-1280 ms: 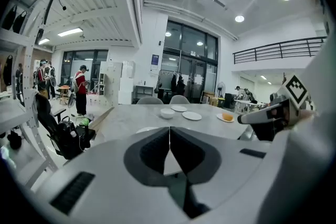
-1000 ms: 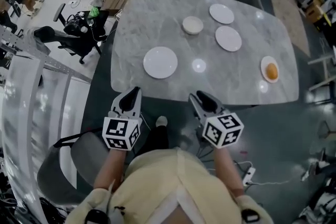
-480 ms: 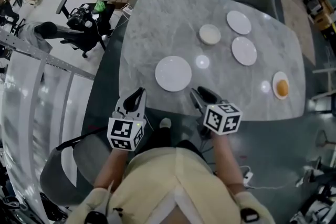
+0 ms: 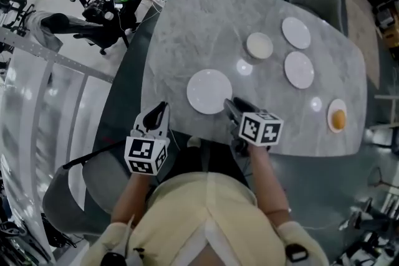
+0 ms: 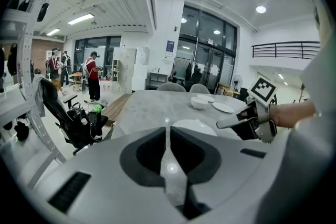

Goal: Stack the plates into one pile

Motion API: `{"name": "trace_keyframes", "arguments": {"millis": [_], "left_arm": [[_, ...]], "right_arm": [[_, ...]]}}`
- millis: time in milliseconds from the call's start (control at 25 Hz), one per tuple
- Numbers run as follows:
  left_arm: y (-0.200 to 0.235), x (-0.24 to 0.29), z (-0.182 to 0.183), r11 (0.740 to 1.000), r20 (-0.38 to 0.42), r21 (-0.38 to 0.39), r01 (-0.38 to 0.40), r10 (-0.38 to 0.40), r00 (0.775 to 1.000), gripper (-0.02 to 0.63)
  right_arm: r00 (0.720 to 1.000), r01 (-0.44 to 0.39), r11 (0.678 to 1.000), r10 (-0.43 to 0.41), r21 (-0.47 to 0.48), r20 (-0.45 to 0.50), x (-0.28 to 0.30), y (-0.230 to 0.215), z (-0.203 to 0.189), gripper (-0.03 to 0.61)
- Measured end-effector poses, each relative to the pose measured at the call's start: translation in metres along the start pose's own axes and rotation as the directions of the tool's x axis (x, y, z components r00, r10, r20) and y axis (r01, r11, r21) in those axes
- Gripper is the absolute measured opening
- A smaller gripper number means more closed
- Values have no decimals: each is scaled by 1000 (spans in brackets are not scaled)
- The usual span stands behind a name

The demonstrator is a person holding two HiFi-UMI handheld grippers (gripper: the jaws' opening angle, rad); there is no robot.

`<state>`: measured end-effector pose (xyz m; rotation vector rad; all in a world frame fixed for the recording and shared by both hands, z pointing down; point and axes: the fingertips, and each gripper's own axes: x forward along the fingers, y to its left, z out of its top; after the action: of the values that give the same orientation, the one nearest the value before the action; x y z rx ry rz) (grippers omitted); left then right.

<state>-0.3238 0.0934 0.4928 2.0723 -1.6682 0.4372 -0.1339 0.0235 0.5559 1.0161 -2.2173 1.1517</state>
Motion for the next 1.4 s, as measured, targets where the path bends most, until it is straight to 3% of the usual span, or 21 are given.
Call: {"name": "trace_keyframes", "arguments": {"millis": [480,800,1400], "left_arm": [[-7,23,-16,992,-49,-85,-97,93,994,6],[-6,26,-17,985,-53,-108,-131,126,991,6],[-7,31,-19,985,-53,-124,-121,115,992,6]], "right_arm": [[993,-17,1000,19,20,-117,36,-27,0,124],[991,-5,999,11,45,-133,45,-34,5,124],[989,91,993,-99,-75,-113,51,-37,6,69]]}}
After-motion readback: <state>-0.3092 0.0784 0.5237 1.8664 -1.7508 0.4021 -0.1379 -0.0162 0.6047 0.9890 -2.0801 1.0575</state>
